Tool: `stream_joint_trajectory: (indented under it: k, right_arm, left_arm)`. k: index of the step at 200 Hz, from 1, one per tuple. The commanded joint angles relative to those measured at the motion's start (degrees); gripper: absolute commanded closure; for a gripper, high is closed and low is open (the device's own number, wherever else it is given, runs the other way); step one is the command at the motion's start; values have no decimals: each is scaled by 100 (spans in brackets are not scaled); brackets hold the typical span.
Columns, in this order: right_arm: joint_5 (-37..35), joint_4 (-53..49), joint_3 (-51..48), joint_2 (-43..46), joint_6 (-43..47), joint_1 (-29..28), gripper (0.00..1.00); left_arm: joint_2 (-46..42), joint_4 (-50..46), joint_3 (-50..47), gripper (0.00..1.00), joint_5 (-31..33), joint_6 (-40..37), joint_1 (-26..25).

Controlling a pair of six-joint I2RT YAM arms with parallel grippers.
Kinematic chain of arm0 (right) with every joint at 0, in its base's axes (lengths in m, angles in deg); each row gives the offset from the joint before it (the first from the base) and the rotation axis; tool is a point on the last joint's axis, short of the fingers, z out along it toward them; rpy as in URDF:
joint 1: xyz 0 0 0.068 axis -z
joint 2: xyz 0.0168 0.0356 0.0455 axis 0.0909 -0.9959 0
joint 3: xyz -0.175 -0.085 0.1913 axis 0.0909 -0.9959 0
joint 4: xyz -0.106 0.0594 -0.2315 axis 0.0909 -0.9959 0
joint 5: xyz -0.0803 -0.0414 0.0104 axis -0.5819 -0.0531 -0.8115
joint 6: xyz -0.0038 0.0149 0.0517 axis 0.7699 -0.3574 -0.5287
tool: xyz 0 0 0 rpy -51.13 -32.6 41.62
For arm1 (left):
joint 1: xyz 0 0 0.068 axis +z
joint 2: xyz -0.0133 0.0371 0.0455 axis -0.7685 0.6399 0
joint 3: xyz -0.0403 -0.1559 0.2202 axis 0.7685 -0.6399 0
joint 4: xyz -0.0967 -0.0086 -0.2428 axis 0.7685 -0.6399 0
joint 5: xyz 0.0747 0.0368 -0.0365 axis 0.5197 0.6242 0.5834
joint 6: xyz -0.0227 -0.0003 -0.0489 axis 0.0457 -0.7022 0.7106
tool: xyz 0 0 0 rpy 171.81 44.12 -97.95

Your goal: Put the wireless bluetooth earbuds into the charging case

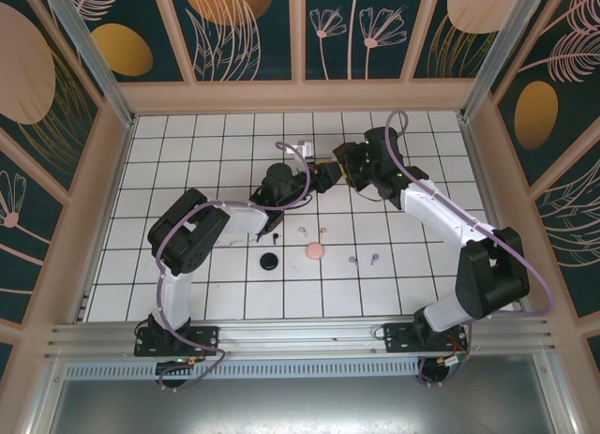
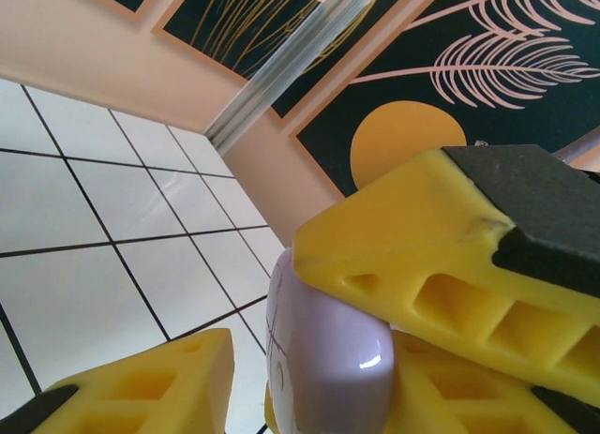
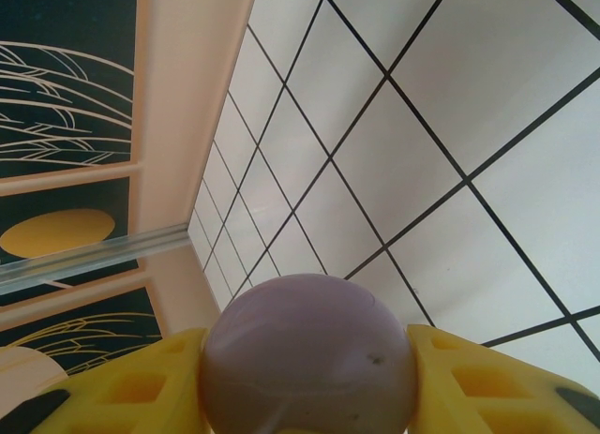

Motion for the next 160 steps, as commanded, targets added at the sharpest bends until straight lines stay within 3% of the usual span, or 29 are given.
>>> stream_joint_trajectory:
  k: [1, 32, 63, 106, 118, 143, 160]
  right_arm:
    - [26, 57, -79, 119, -46, -69, 62]
    - [24, 43, -68, 131, -46, -71, 62]
    - [24, 19, -48, 146, -37, -81, 62]
    - [-28, 19, -3, 197, -33, -70, 60]
    - [-46, 18, 35, 207, -16, -65, 54]
    - [-63, -54, 172, 264, 118, 60, 31]
    - [-128, -154, 202, 435, 236, 205, 25]
  left_arm:
    - [104, 154, 214, 49, 75, -38, -21]
    - [140, 132, 266, 52, 76, -62, -20]
    - [186, 215, 293, 69, 60, -31, -21]
    - [194, 248, 319, 81, -27, 51, -20]
    - [182, 237, 326, 86, -55, 92, -19]
    - [121, 184, 302, 91, -73, 165, -19]
    - [46, 82, 284, 93, -88, 150, -21]
